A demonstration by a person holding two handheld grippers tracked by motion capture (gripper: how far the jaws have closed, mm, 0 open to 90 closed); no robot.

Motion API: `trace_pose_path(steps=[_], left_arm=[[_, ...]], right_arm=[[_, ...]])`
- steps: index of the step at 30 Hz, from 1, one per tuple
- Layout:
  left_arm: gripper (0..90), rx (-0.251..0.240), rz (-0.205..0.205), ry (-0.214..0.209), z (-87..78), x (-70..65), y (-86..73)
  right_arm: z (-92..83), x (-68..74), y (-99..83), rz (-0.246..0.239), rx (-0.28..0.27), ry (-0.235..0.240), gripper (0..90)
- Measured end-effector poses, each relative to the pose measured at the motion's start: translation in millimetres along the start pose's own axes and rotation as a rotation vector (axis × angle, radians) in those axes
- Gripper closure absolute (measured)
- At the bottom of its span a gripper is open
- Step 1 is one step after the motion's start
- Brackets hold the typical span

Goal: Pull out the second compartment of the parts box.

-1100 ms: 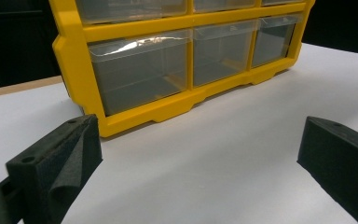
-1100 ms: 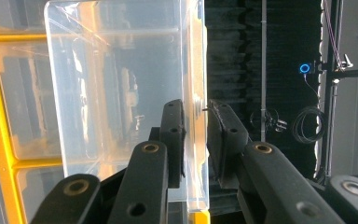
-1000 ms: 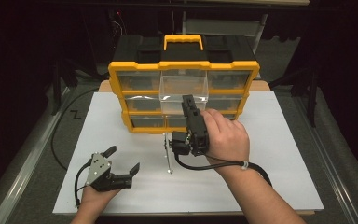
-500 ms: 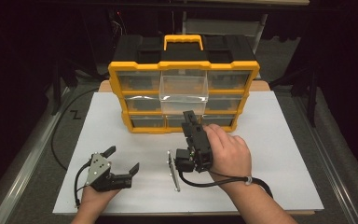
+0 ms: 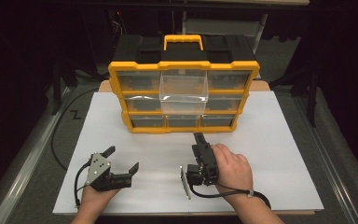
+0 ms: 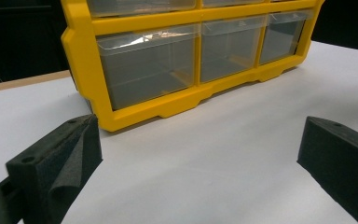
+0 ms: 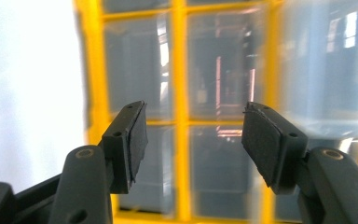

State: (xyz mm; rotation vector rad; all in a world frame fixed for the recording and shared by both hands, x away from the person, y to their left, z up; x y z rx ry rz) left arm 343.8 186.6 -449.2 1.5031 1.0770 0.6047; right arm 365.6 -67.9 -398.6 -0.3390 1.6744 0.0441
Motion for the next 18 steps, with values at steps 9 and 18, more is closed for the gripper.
trace_pose_path(steps=[9, 18], left_arm=[[0.4, -0.001, -0.002, 0.006, -0.4, 0.9, -0.2], [0.4, 0.003, -0.003, 0.013, -0.6, 1.3, -0.6]], right_arm=[[1.7, 50.0, -29.1, -0.007, 0.039, 0.079, 40.9], [-3.0, 75.9, -84.2, 0.02, 0.123, 0.136, 38.2]])
Point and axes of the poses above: each handheld gripper's, and its own axes: z roughly forward along the jaws, y roughly out of its top, x roughly to its left, the point moved 7 cm from there along z, roughly forward along the jaws, and after that the axes turned 12 degrees about -z, right-handed, at the moved point
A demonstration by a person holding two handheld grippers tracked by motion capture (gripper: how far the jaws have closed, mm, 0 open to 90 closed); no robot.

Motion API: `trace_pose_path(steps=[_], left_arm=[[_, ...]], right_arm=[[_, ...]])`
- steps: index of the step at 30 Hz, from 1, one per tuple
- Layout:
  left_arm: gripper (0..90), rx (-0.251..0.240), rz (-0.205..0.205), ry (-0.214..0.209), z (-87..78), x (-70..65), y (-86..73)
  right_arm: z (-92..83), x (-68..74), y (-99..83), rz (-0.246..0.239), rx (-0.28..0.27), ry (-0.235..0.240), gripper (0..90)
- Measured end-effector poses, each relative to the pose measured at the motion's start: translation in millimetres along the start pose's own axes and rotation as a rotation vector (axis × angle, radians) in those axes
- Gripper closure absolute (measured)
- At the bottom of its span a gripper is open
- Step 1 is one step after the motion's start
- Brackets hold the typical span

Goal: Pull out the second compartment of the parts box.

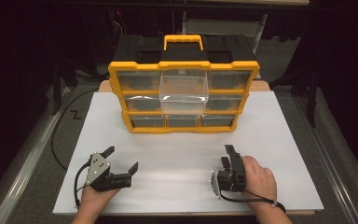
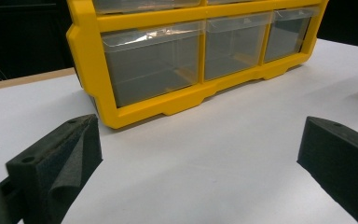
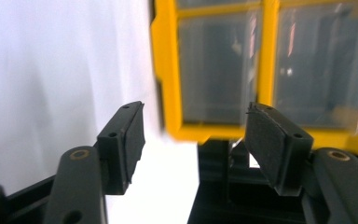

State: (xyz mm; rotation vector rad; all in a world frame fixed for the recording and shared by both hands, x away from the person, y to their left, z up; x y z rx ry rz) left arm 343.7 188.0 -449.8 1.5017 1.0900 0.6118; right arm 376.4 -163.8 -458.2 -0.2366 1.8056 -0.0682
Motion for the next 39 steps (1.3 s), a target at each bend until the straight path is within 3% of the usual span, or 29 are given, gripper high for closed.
trace_pose_path(steps=[2, 8, 20, 25, 29, 30, 39], left_arm=[[0.4, 0.0, -0.001, -0.001, -0.1, -0.1, 0.0], [0.4, -0.001, 0.0, 0.001, 0.0, 0.3, 0.2], [0.4, 0.01, 0.007, 0.007, 1.2, 0.0, -1.5], [0.4, 0.012, 0.007, 0.008, 1.4, 0.2, -1.8], [0.4, 0.009, 0.005, 0.009, 0.8, 0.5, -1.4], [0.4, 0.008, 0.004, 0.009, 0.7, 0.6, -1.2], [0.4, 0.004, -0.003, 0.022, 0.8, 2.8, -0.7]], right_arm=[[0.8, 0.4, -6.2, -0.014, -0.011, -0.003, 37.1], [6.7, 1.9, -17.6, 0.017, 0.012, 0.021, 34.6], [6.6, 5.8, -13.4, -0.02, -0.003, 0.043, 19.3], [4.7, 6.0, -11.8, -0.011, -0.005, 0.044, 15.4], [4.3, 4.2, -10.6, -0.021, -0.01, 0.032, 7.6], [5.3, 2.6, -10.2, -0.035, -0.014, 0.022, 2.1], [1.5, 2.0, -10.2, 0.004, -0.004, 0.024, 0.8]])
Point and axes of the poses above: each handheld gripper's, and its own axes: z roughly forward along the jaws, y roughly out of its top, x roughly to its left, the point moved 7 cm from there along z, roughly forward along the jaws, and after that the axes turned 12 degrees about -z, right-handed, at the moved point
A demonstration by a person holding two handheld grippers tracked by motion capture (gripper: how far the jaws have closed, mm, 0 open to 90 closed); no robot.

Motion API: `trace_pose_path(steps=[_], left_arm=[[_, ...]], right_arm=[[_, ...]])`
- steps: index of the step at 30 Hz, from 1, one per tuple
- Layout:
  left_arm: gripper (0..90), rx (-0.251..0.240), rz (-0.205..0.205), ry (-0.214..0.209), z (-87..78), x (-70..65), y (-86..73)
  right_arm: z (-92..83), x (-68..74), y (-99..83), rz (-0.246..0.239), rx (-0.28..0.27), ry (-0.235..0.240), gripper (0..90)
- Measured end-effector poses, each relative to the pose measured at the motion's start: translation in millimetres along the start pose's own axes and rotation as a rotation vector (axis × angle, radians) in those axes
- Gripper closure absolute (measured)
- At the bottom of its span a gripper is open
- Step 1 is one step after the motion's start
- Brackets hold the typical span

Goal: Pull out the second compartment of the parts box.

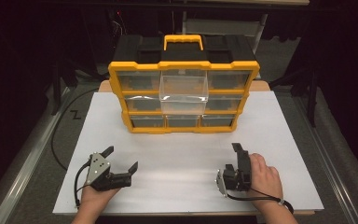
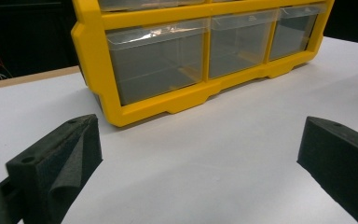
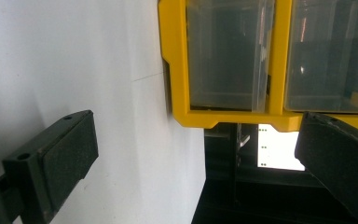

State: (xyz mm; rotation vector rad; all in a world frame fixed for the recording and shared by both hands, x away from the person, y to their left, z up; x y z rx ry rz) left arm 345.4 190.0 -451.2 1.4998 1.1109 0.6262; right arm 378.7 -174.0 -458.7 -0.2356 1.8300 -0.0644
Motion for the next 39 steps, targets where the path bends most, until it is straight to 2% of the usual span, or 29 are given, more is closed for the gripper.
trace_pose_path(steps=[4, 5, 6, 8, 9, 10, 11, 12, 14, 16, 17, 18, 19, 20, 21, 22, 23, 24, 25, 26, 27, 28, 29, 31, 35, 39], left_arm=[[0.4, 0.002, 0.0, 0.002, -0.2, 0.2, -0.1], [0.4, 0.002, -0.001, 0.002, -0.2, -0.1, -0.1], [0.4, 0.004, -0.001, 0.002, -0.2, -0.1, -0.2], [0.4, 0.007, -0.002, 0.003, 0.2, -0.2, -0.4], [0.4, 0.007, -0.003, 0.002, 0.3, -0.1, -0.5], [0.4, 0.008, -0.003, 0.003, 0.4, 0.0, -0.5], [0.4, 0.007, -0.003, 0.004, 0.4, 0.2, -0.4], [0.4, 0.006, -0.005, 0.005, 0.4, 0.5, -0.3], [0.4, 0.007, -0.005, 0.006, 0.3, 0.6, -0.3], [0.4, 0.006, -0.006, 0.008, 0.4, 0.8, -0.2], [0.4, 0.007, -0.006, 0.009, 0.3, 1.0, -0.1], [0.4, 0.006, -0.005, 0.01, 0.3, 1.2, 0.0], [0.4, 0.006, -0.003, 0.012, 0.3, 1.6, 0.2], [0.4, 0.005, -0.004, 0.013, 0.4, 1.9, 0.3], [0.4, 0.005, -0.007, 0.013, 0.5, 2.3, 0.4], [0.4, 0.004, -0.01, 0.012, 0.5, 2.4, 0.5], [0.4, 0.002, -0.012, 0.012, 0.5, 2.3, 0.7], [0.4, 0.001, -0.012, 0.007, 0.2, 2.1, 1.1], [0.4, 0.001, -0.012, 0.007, 0.2, 2.1, 1.1], [0.4, 0.0, -0.012, 0.005, 0.1, 1.9, 1.2], [0.4, -0.003, -0.015, 0.003, 0.1, 1.7, 1.5], [0.4, -0.003, -0.015, 0.001, 0.0, 1.7, 1.7], [0.4, -0.004, -0.017, 0.0, -0.2, 1.8, 2.0], [0.4, -0.008, -0.02, -0.002, -0.6, 2.1, 2.7], [0.4, -0.011, -0.028, -0.006, -0.7, 3.0, 3.0], [0.4, -0.017, -0.043, -0.012, -1.6, 2.5, 3.8]], right_arm=[[-2.8, -4.9, 0.5, 0.031, -0.01, -0.009, 0.7], [-3.6, -5.7, 0.2, 0.056, -0.009, -0.012, 0.7], [-3.4, -6.5, -0.7, 0.1, -0.018, -0.001, 0.7], [-2.4, -6.3, -1.6, 0.117, -0.021, 0.006, 0.8], [0.0, -4.6, -4.7, 0.179, -0.021, 0.027, 0.8], [0.0, -4.6, -4.7, 0.179, -0.021, 0.027, 0.8], [1.7, -3.4, -6.7, 0.211, -0.025, 0.041, 0.8], [4.5, 0.7, -11.8, 0.296, -0.018, 0.074, 0.8], [6.1, 0.3, -14.8, 0.31, -0.021, 0.078, 0.8], [8.2, 1.8, -19.0, 0.386, -0.02, 0.099, 0.9], [8.5, 3.7, -20.3, 0.442, -0.023, 0.12, 0.9], [9.3, 2.4, -22.5, 0.454, -0.032, 0.126, 0.9], [9.8, 3.6, -22.9, 0.508, -0.035, 0.137, 0.9], [10.6, 5.2, -23.2, 0.607, -0.049, 0.168, 0.9], [11.2, 4.7, -24.0, 0.632, -0.059, 0.181, 0.9], [11.2, 4.7, -24.0, 0.632, -0.059, 0.181, 0.9], [11.6, 4.7, -24.7, 0.698, -0.07, 0.207, 0.9], [11.3, 4.5, -25.3, 0.731, -0.078, 0.219, 0.9], [11.3, 4.5, -25.3, 0.731, -0.078, 0.219, 0.9], [10.4, 2.6, -26.4, 0.795, -0.098, 0.232, 0.9], [9.6, 1.9, -26.7, 0.837, -0.109, 0.242, 0.9], [8.9, 0.8, -27.5, 0.87, -0.121, 0.247, 0.9], [8.9, 0.8, -27.5, 0.87, -0.121, 0.247, 0.9], [7.1, -0.9, -29.5, 0.937, -0.145, 0.256, 0.9], [3.0, -3.2, -35.0, 1.087, -0.203, 0.285, 0.9], [-2.2, -7.1, -47.4, 1.247, -0.252, 0.268, 0.9]])
Point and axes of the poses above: each handheld gripper's, and its own axes: z roughly forward along the jaws, y roughly out of its top, x roughly to its left, the point moved 7 cm from there along z, roughly forward along the jaws, and after that the axes turned 12 degrees about -z, right-handed, at the moved point
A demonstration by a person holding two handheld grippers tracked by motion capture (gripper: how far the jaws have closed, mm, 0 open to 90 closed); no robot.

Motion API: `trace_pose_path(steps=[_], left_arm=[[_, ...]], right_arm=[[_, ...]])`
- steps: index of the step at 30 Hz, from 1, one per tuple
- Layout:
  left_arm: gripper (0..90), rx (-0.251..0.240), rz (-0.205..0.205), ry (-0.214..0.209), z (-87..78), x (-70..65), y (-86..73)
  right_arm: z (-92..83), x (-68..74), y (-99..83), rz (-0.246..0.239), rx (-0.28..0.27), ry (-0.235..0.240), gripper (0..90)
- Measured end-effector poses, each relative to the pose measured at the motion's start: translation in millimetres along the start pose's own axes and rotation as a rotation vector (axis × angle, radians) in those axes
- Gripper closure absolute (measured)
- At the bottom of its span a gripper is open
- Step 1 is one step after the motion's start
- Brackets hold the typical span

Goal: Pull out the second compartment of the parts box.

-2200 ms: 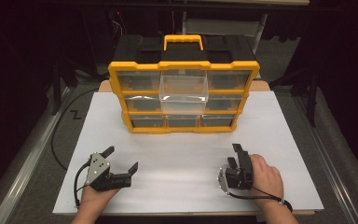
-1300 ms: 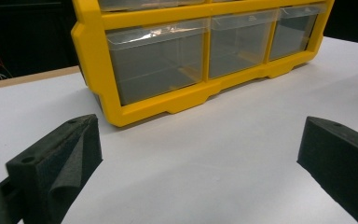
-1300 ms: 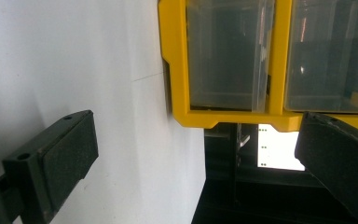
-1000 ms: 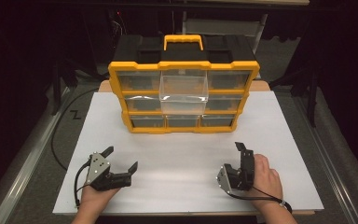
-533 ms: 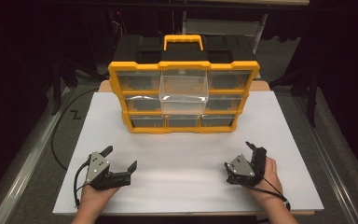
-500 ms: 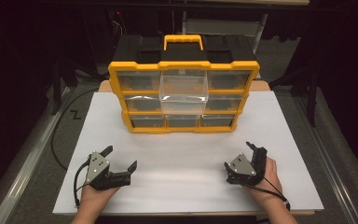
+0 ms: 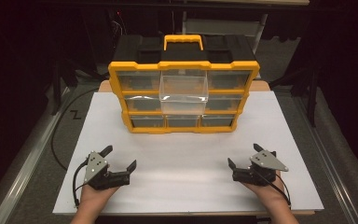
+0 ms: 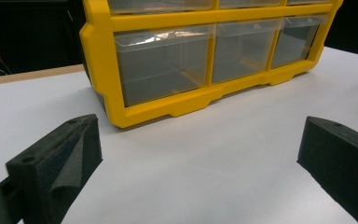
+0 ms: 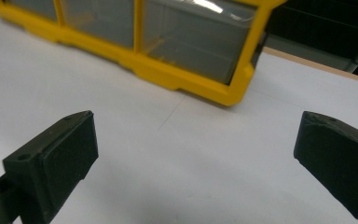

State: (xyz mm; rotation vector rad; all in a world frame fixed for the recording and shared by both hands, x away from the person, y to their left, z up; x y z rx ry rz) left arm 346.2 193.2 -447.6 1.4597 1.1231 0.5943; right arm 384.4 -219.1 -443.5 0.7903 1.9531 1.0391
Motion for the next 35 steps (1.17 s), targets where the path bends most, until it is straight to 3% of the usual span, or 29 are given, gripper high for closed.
trace_pose_path(steps=[2, 4, 5, 10, 14, 21, 35], left_arm=[[0.4, -0.001, 0.002, -0.001, -0.7, -0.1, 0.3], [0.4, -0.002, 0.0, -0.002, -0.7, -0.3, 0.3], [0.4, -0.001, 0.001, -0.002, -0.7, -0.2, 0.2], [0.4, 0.003, 0.001, -0.003, -0.1, -0.4, -0.8], [0.4, 0.007, 0.006, -0.003, 0.9, -0.6, -1.5], [0.4, 0.013, 0.016, 0.003, 2.5, -1.4, -2.6], [0.4, 0.014, 0.024, 0.009, 1.8, -1.2, -3.0]], right_arm=[[-7.0, -9.2, -2.4, 0.086, -0.045, 0.002, 0.9], [-9.2, -11.8, -3.3, 0.111, -0.059, 0.005, 0.9], [-13.2, -16.4, -5.6, 0.166, -0.084, 0.012, 0.9], [-18.8, -19.5, -9.4, 0.22, -0.107, 0.022, 0.9], [-17.7, -14.4, -4.4, 0.204, -0.139, 0.029, 0.9], [-12.3, 0.3, 1.5, 0.133, -0.139, 0.049, 0.9], [-15.1, -7.9, -0.4, 0.122, -0.134, 0.007, 0.9]])
Point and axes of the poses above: each handheld gripper's, and its own axes: z roughly forward along the jaws, y roughly out of its top, x roughly to its left, the point moved 7 cm from there along z, roughly forward along the jaws, and after that the axes turned 12 degrees about -z, right-handed, at the moved point
